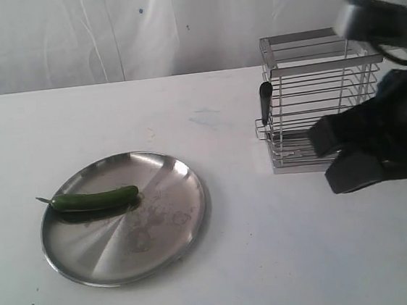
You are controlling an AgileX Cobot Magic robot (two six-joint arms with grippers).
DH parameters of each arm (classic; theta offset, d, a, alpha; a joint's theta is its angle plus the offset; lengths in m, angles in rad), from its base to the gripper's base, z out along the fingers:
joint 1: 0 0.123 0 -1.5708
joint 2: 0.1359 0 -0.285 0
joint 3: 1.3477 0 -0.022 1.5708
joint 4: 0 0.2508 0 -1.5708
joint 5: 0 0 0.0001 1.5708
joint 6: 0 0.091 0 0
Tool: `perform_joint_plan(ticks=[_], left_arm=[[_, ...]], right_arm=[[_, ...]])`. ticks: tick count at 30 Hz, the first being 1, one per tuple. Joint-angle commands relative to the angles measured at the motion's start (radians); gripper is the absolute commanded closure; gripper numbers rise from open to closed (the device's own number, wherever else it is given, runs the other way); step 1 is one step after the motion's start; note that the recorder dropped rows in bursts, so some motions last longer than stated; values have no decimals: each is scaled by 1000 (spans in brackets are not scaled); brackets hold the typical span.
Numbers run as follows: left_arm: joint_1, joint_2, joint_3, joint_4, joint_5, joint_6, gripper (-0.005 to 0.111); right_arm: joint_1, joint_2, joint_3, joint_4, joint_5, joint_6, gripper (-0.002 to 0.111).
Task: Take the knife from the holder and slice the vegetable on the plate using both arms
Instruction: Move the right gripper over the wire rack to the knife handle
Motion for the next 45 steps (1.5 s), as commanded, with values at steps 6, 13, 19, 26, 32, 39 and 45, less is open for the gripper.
perform_joint_plan(ticks=[6,13,19,26,32,39,45], left_arm=[[-5,-5,4,-3,2,-1,107],[-5,-5,4,-3,2,-1,107],[-5,-5,4,-3,2,-1,107],[-5,-5,4,-3,2,-1,107],[-5,-5,4,-3,2,-1,107],[-5,-5,4,-3,2,-1,107],[-5,-5,4,-3,2,-1,107]], right_arm=[[363,149,-126,-539,-64,541,108],[410,358,-301,-552,-14,532,108],[408,381,-395,-699,17,534,108],[404,386,-426,-729,92,534,92],[396,422,-430,-757,65,568,52],[315,487,-478,-784,31,719,51],[293,556,-505,-783,-56,759,51]])
